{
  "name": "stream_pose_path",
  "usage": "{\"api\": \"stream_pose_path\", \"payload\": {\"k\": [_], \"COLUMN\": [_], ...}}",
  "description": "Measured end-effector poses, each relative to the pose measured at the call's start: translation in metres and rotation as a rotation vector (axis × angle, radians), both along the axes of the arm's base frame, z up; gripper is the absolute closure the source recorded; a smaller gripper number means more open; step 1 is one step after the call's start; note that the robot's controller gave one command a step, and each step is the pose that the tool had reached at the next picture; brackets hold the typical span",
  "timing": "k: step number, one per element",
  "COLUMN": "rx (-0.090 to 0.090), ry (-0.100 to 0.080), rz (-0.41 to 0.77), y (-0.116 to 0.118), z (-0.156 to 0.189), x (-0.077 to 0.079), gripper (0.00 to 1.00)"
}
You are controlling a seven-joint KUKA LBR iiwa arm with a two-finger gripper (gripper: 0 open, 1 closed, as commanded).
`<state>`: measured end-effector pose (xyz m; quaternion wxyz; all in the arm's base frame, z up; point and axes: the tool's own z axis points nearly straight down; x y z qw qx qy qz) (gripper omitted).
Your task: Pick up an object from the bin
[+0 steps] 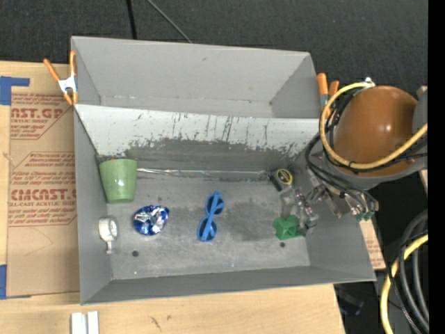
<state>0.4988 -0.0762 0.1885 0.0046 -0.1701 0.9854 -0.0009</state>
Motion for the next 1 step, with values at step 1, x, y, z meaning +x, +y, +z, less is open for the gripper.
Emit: {"api": "stream_pose_path", "payload": {"k": [1], "rx": [-0.004], "ry": [0.003], "rz": [0.436], "y": [-0.0154], "z": [0.0615], "x": [-0.0016], "gripper": [1.00]}}
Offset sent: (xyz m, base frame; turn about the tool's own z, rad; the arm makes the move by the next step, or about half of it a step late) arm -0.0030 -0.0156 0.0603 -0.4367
